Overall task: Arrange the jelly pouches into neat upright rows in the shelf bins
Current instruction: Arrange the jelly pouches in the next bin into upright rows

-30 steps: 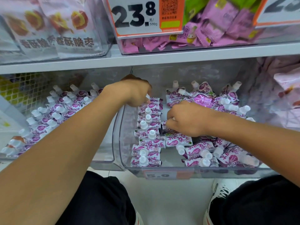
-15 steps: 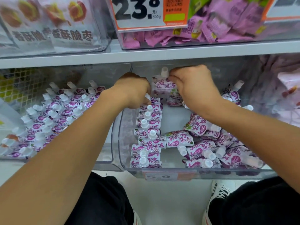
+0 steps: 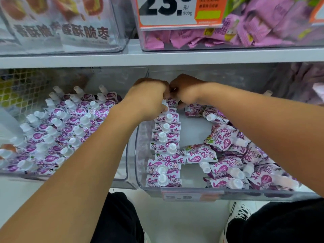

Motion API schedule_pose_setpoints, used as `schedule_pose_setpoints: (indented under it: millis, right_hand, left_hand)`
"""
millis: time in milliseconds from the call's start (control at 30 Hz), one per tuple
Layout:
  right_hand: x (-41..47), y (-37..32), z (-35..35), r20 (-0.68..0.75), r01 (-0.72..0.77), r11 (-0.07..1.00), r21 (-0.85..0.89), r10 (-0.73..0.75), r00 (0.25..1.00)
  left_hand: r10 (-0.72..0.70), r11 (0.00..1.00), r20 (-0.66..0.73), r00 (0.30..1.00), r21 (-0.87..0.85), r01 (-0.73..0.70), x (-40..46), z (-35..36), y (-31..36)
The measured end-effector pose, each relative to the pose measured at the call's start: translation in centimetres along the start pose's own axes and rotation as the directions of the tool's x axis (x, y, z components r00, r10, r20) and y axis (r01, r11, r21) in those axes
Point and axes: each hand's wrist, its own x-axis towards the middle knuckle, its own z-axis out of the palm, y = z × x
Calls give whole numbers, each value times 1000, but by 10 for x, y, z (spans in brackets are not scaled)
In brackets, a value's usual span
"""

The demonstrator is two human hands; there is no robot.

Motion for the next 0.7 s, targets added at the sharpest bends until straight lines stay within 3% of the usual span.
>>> schedule_pose_setpoints:
  millis: [67,200,300,367,400,467,533,600,700]
  right_hand:
    - [-1,0,11,-16,-32,999,6,32,999]
    - [-5,-6,30,-81,-84,984,-154,72,994]
    - [-8,-13,27,-63,-162,987,3,162,985]
    - [-16,-13,28,-62,-195,955,225,214,975]
    - [-21,-11,31,-59,-201,871,449,253,966]
    - [-36,-13,36,12,-189,535,824,316,949]
    - [-42,-19,39,124,-206,249,946,308,943]
    - [-44,-24,42,204,-258,184,949,267,942]
    - [-50,-25,37,223,-274,174,946,267,938]
  left_hand:
    - [14,999,-26,1000,-37,-15,-2,-1,0]
    - [-9,995,-88,996,-95,1,-8,-2,-1]
    - [-38,989,-7,999,-145,37,-15,-5,-7]
    - [-44,983,62,997,-175,54,-20,-5,-10]
    - [-62,977,72,995,-200,75,-22,-5,-11]
    - [-94,961,61,994,-254,107,-23,-2,-11]
    - [-111,950,57,992,-287,123,-23,0,-11]
    - [-105,947,67,992,-298,120,-22,0,-11]
    - [-91,962,93,991,-249,112,-22,-4,-9]
